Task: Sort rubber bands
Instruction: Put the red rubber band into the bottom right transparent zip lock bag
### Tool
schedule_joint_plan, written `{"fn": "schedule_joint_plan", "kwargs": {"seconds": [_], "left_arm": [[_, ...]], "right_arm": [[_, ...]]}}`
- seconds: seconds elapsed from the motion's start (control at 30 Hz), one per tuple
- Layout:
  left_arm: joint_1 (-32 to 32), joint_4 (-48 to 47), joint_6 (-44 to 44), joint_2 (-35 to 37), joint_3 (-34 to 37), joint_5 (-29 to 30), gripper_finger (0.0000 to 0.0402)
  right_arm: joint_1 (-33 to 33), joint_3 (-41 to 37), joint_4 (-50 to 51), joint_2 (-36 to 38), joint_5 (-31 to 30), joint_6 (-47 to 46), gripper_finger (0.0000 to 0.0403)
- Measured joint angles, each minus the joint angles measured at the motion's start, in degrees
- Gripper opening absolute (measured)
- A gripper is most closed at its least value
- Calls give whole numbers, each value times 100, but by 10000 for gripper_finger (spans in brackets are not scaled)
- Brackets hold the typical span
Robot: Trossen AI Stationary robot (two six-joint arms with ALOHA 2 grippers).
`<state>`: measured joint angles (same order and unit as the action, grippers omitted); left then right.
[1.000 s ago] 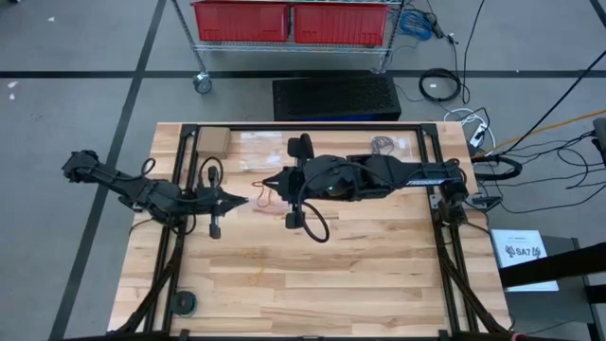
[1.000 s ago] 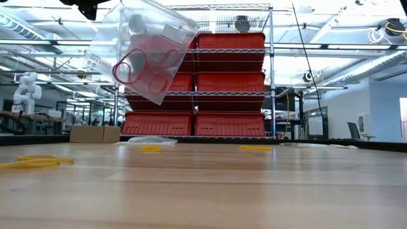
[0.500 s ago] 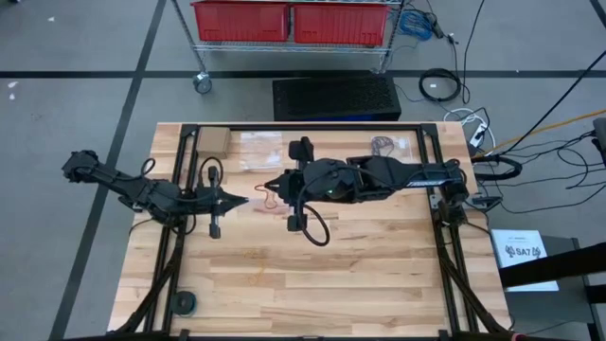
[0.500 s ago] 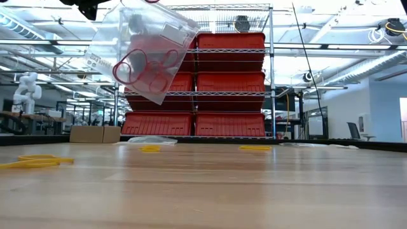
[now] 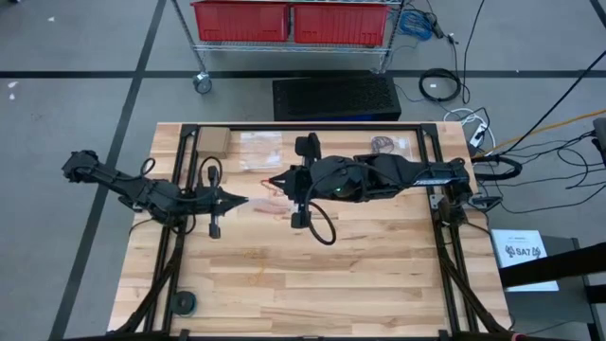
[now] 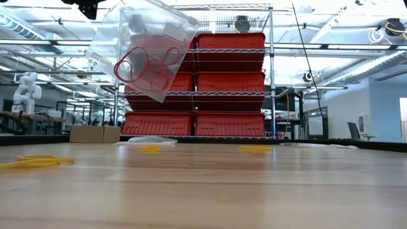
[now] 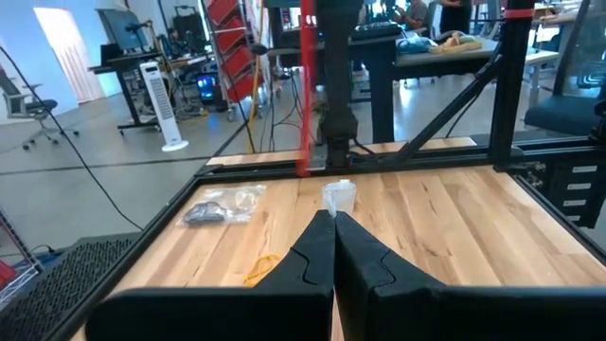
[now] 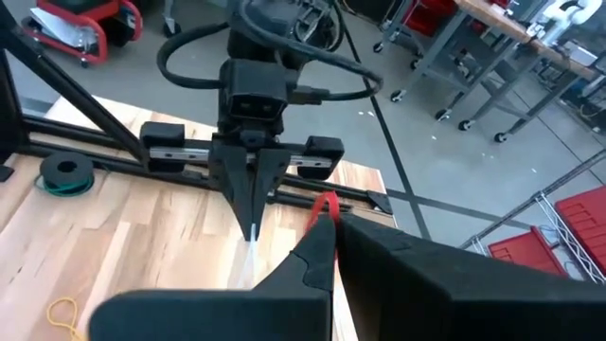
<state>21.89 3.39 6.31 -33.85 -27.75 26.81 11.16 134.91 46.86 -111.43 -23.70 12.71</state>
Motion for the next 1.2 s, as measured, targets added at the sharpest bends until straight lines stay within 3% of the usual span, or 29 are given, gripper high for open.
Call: {"fn": "schedule_joint_plan", "kwargs": {"seconds": [1.2], "left_arm": [[0,51,-11,0,0,0,0]], "right_arm": [[64,0,189,-95,3,-264,0]]}}
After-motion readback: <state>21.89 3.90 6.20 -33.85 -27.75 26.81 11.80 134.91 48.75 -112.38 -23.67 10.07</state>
